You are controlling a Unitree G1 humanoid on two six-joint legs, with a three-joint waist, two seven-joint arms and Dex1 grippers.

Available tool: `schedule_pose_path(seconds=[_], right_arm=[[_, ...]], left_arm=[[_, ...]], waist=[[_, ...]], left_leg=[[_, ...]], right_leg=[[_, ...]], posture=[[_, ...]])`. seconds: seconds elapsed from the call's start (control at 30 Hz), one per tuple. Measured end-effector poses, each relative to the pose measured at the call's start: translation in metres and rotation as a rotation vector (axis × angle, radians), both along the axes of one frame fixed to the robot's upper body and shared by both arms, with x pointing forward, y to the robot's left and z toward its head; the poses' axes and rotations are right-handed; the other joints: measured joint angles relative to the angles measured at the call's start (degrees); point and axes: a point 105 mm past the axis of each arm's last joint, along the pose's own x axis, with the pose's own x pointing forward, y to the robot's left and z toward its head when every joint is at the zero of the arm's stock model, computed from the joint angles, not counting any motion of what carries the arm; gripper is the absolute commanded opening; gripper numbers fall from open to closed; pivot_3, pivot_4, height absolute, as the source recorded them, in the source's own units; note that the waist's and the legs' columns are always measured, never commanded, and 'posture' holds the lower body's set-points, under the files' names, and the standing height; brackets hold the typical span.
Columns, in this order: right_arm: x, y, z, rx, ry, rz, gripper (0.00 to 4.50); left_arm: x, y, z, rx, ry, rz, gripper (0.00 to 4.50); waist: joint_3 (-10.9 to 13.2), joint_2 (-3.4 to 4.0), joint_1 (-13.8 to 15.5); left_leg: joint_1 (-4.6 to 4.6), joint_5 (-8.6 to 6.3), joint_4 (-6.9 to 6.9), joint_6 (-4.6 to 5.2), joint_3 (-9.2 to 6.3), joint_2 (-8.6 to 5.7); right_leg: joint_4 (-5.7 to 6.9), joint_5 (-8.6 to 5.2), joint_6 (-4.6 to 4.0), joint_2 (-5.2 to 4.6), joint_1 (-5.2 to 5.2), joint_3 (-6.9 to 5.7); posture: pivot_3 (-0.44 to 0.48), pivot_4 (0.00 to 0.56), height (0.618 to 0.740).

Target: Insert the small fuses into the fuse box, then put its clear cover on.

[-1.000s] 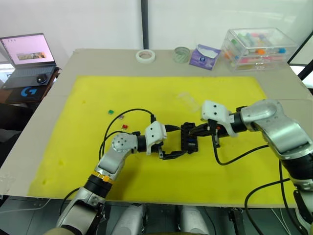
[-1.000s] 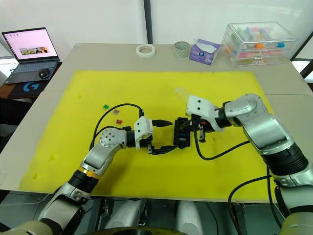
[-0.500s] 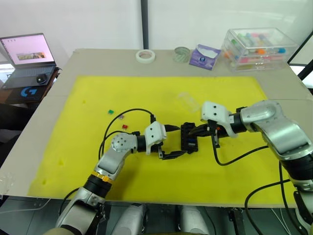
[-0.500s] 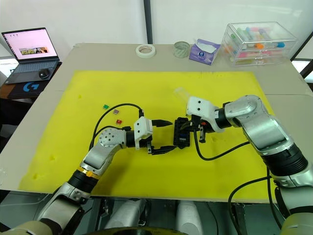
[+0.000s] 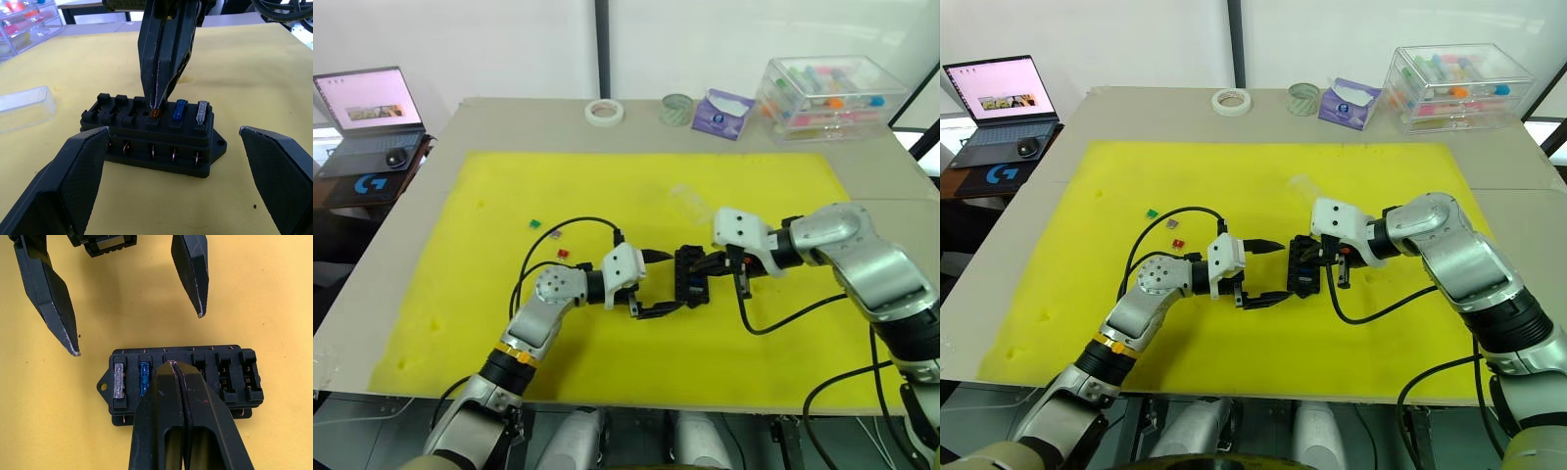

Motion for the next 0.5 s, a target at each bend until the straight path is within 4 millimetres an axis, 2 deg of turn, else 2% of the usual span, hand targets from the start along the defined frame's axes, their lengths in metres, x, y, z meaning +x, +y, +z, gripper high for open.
schedule_pose_path(seconds=[0.5], right_arm=[[0.0012,-0.0007,-0.0042,-0.033,-0.038,0.032,0.01]], left_arm=[[0.0003,0.0003,0.0000,0.001,0.000,0.002,4.50]], waist=[[-0.08,-0.08,0.02]], left_leg=[[0.04,0.00,0.02,0.00,0.00,0.00]], right_leg=[[0.00,0.00,0.00,0.00,0.07,0.00]], posture=[[0.000,0.150,0.740]])
